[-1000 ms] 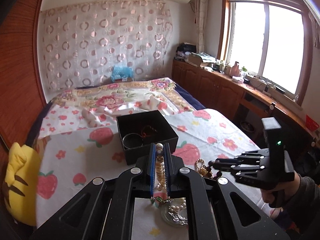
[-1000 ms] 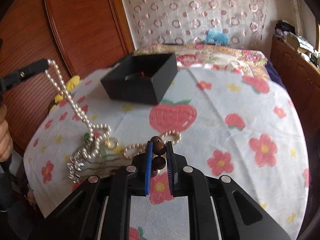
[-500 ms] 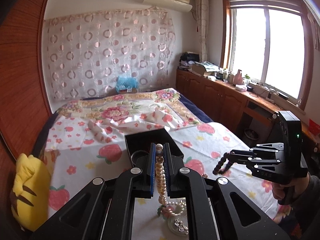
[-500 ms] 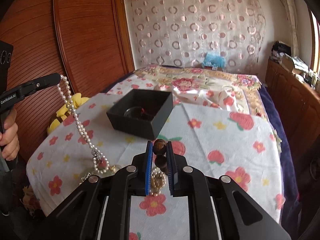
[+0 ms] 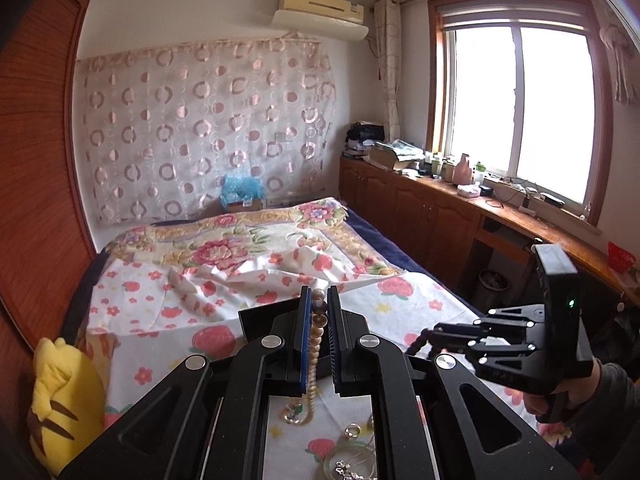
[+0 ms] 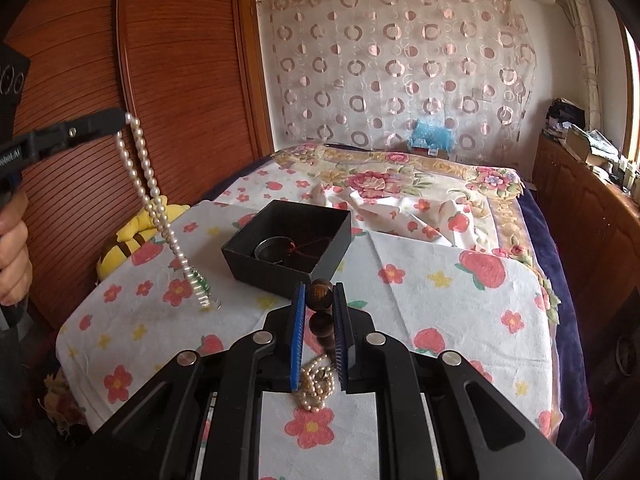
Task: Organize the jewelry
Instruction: 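Carry the pearl necklace and bead bracelet over the black box and lower them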
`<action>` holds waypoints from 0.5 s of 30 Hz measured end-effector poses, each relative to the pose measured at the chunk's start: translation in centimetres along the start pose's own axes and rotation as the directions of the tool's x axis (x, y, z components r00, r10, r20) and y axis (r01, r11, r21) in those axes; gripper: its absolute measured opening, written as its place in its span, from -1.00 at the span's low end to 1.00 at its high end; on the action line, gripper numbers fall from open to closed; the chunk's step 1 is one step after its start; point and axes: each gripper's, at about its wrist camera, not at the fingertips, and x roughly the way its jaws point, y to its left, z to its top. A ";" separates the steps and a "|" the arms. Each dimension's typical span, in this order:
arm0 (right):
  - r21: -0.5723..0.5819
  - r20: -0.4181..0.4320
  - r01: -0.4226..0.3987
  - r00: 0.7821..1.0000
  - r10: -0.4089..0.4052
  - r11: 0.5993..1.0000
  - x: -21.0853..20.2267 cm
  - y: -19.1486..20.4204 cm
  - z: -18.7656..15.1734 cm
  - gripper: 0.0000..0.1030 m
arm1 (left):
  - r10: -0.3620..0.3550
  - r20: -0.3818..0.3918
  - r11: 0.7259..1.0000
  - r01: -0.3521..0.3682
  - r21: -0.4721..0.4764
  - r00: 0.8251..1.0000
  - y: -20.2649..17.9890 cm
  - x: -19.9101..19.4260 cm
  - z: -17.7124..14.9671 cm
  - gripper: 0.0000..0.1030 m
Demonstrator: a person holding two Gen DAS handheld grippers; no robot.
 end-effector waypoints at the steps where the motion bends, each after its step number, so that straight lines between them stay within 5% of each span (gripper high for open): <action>1: 0.001 -0.002 -0.001 1.000 0.001 1.000 0.1 0.1 -0.1 -0.71 | -0.001 -0.001 1.000 0.001 0.001 1.000 0.0 0.0 -0.1 -0.87; 6: 0.008 -0.024 -0.010 1.000 0.010 1.000 0.7 0.1 -0.7 -0.71 | 0.020 -0.079 1.000 -0.018 0.019 0.997 0.3 2.0 -1.8 -0.86; 11: 0.011 -0.044 -0.011 0.999 0.012 1.000 1.3 0.1 -1.4 -0.71 | 0.071 -0.248 0.997 -0.067 0.023 0.966 2.2 6.2 -6.0 -0.86; 15: 0.012 -0.049 -0.008 0.999 0.008 1.000 1.6 0.1 -1.5 -0.71 | 0.084 -0.271 0.996 -0.089 -0.006 0.959 3.5 6.7 -7.3 -0.86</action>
